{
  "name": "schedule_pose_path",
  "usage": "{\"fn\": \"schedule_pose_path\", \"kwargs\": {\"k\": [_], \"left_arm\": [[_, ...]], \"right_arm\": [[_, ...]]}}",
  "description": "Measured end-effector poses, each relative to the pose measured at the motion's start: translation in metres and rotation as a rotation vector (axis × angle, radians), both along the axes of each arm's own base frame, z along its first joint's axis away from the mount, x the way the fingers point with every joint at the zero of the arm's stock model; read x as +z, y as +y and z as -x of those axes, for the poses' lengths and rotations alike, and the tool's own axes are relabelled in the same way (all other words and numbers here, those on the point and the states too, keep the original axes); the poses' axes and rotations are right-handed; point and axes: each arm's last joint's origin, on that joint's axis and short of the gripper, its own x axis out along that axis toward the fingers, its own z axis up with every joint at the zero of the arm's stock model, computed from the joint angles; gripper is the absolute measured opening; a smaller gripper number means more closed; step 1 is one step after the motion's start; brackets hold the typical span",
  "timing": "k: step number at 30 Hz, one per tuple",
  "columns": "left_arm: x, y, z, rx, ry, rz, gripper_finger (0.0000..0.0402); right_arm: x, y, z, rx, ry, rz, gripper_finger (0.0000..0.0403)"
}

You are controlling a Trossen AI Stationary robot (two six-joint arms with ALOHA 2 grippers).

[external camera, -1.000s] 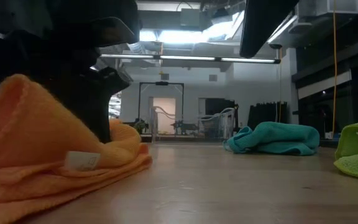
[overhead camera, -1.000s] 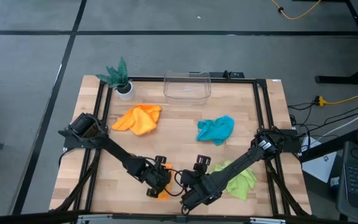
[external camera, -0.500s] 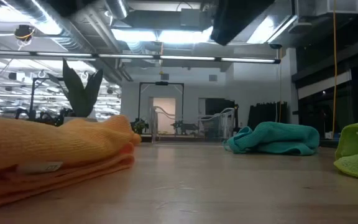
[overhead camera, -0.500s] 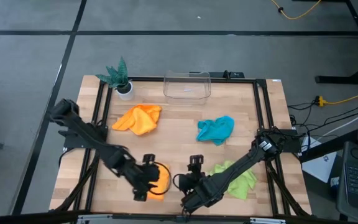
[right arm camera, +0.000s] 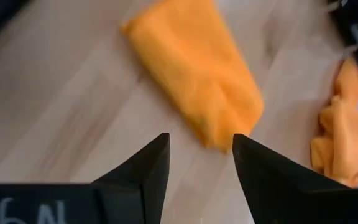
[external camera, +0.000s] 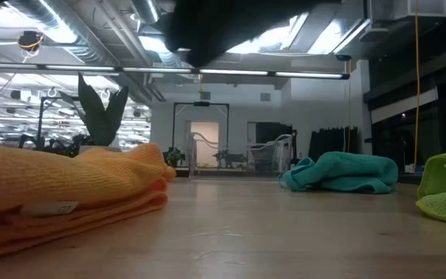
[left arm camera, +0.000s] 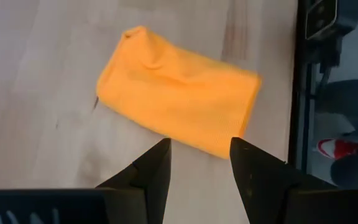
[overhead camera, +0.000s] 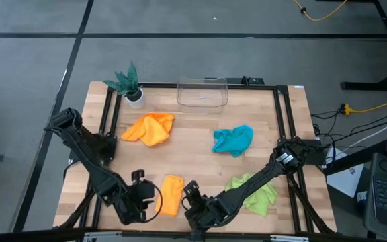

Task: Fold microfiber towels
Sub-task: Put the bottom orange microfiber towel into the transparent bin

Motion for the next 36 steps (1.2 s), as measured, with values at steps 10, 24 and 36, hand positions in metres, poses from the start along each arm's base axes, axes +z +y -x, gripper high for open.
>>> {"fn": "schedule_pose_path", "kwargs": {"k": [10, 24, 36], "left_arm": [[-0.001, -0.006, 0.006, 0.053, -0.031, 0.019, 0.0159], [-0.062, 0.021, 0.02, 0.374, 0.065, 0.085, 0.0159], [-0.089, 0.033, 0.013, 0.402, 0.048, 0.2, 0.0159]], "right_arm": [[0.0, -0.002, -0.007, -0.068, -0.049, -0.073, 0.0287], [-0.074, -0.007, -0.043, 0.156, -0.004, 0.062, 0.0319], [-0.103, -0.008, -0.053, 0.305, 0.011, 0.24, 0.0319]]}}
